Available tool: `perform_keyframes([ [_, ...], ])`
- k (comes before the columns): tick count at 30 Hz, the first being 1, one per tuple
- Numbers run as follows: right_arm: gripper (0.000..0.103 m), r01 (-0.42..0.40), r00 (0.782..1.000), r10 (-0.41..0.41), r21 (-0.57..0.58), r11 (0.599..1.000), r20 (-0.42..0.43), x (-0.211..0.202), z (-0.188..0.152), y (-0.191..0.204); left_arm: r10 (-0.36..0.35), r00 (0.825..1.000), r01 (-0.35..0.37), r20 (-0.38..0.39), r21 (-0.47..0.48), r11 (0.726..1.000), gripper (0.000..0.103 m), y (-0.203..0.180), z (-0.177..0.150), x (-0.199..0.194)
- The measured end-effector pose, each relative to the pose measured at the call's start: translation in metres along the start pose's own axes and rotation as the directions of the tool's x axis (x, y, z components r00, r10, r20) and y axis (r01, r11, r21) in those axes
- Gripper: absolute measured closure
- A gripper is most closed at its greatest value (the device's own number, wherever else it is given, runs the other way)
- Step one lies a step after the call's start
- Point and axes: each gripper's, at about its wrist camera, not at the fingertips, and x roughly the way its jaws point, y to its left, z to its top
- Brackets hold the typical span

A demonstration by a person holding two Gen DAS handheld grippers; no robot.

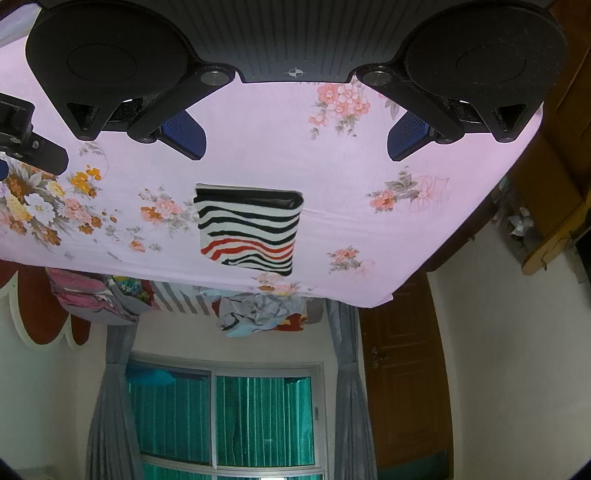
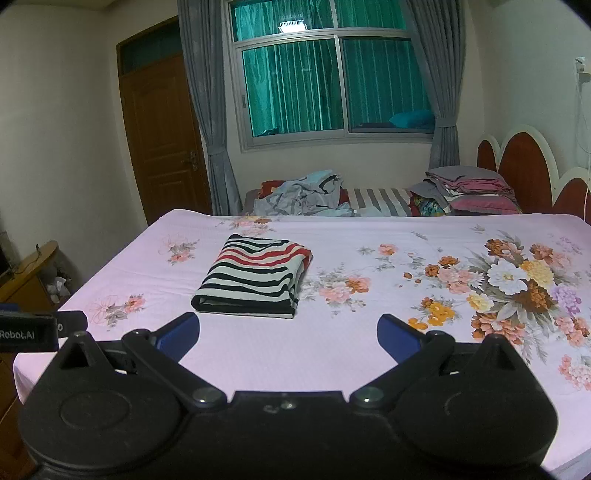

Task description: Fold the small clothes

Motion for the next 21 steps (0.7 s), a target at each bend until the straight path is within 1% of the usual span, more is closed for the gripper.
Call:
perform_keyframes([
  [14,0.0,0.004,1.0,-0.004,0.001,1.0,-0.018,0.01,0.0,0.005,-0.006,1.0,0.006,-0.02,0.006,1.0,0.0,0.001,0.003,0.012],
  [21,0.0,0.005,1.0,-0.005,0.004,1.0,-0.019,0.014,0.001,0.005,-0.005,1.0,0.005,-0.021,0.005,1.0,0.0,0.001,0.003,0.012],
])
